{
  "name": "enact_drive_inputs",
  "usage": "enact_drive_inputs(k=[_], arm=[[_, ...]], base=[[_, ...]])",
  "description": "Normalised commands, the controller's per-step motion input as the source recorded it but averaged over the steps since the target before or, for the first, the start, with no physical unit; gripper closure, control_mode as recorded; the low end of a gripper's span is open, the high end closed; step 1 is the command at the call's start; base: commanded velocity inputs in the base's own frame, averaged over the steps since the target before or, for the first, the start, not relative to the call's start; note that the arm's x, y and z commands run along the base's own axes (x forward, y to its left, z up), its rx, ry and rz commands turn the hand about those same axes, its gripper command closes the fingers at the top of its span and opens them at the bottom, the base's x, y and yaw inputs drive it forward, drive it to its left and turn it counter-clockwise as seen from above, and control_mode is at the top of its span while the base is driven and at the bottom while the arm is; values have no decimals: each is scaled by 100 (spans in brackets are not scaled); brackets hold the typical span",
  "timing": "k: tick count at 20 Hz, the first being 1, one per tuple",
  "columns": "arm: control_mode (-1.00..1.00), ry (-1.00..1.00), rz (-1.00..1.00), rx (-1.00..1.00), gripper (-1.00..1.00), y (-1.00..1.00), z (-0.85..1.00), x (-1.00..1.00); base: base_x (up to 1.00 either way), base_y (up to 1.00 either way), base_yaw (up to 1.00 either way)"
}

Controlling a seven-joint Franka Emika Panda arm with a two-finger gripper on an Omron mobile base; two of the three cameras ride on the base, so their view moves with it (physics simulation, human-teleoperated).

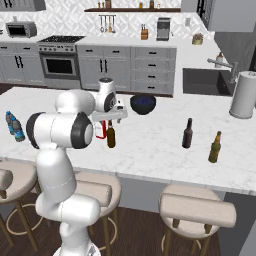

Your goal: Move the plastic bottles in the middle to the plastics group, and the glass bottles in the middle to the glass group.

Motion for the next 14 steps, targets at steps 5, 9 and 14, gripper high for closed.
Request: enact_drive_inputs(k=[5,9,14], arm=[[-100,-1,0,-2,-100,2,-4,2],[-100,0,0,0,100,8,-5,-5],[-100,0,1,0,100,2,-11,-1]], base=[[0,0,0],[0,0,0],[0,0,0]])
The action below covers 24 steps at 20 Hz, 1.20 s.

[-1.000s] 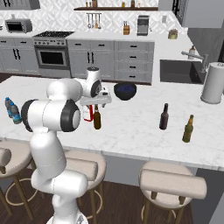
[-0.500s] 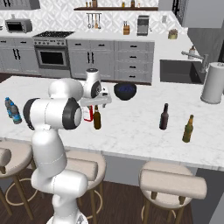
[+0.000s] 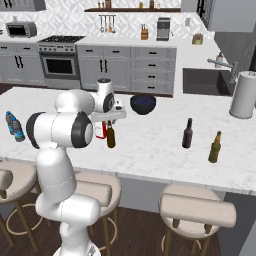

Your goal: Move the plastic bottles in the middle to the plastics group, and the glass bottles in the middle to the glass group.

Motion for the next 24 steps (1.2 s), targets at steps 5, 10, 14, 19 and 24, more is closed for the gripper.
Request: enact_drive_inputs(k=[5,10,14,19,24], arm=[[-100,0,0,0,100,-27,8,-38],[-100,0,0,0,100,-70,34,-60],[-100,0,0,0,100,-91,26,-57],[-100,0,0,0,100,-94,15,-44],[-100,0,-1,-3,100,-97,12,-19]], base=[[0,0,0],[0,0,0],[0,0,0],[0,0,0],[0,0,0]])
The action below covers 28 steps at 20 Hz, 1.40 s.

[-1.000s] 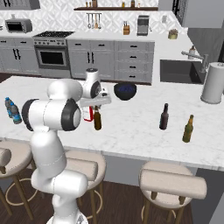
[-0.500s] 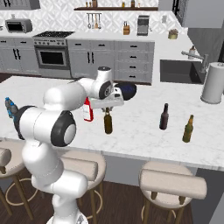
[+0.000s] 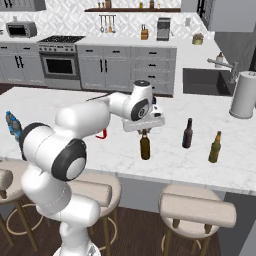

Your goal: Move the plastic bottles in the middle to the plastics group, and the glass bottles in the middle to the glass group.

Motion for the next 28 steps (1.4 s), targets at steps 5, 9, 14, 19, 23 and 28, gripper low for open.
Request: enact_drive_inputs(k=[5,9,14,19,23,28], arm=[[-100,0,-2,-1,100,-91,13,4],[-100,0,-4,-1,100,-81,11,18],[-100,0,-1,0,100,-66,3,26],[-100,0,0,0,100,-43,-3,35],[-100,0,0,0,100,-20,-14,28],[-100,0,0,1,100,-20,-25,24]], base=[[0,0,0],[0,0,0],[0,0,0],[0,0,0],[0,0,0],[0,0,0]])
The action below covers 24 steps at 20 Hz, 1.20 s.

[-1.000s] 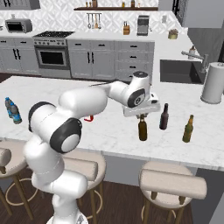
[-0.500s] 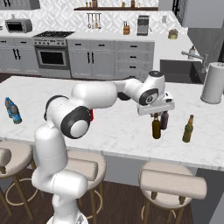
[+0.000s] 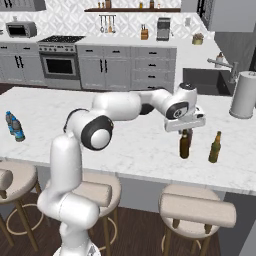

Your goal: Move the plastic bottles in the middle to the plastics group, and the glass bottles in the middle to the glass group.

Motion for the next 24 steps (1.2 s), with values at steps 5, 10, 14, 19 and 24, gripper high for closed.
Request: enact_drive_inputs(k=[5,10,14,19,24], arm=[[-100,1,0,1,100,-12,-39,15],[-100,0,0,0,100,-11,-31,19],[-100,0,0,0,100,-2,-36,5],[-100,0,0,0,100,3,-37,-3],[-100,1,0,0,100,16,-37,-18]], base=[[0,0,0],[0,0,0],[0,0,0],[0,0,0],[0,0,0]])
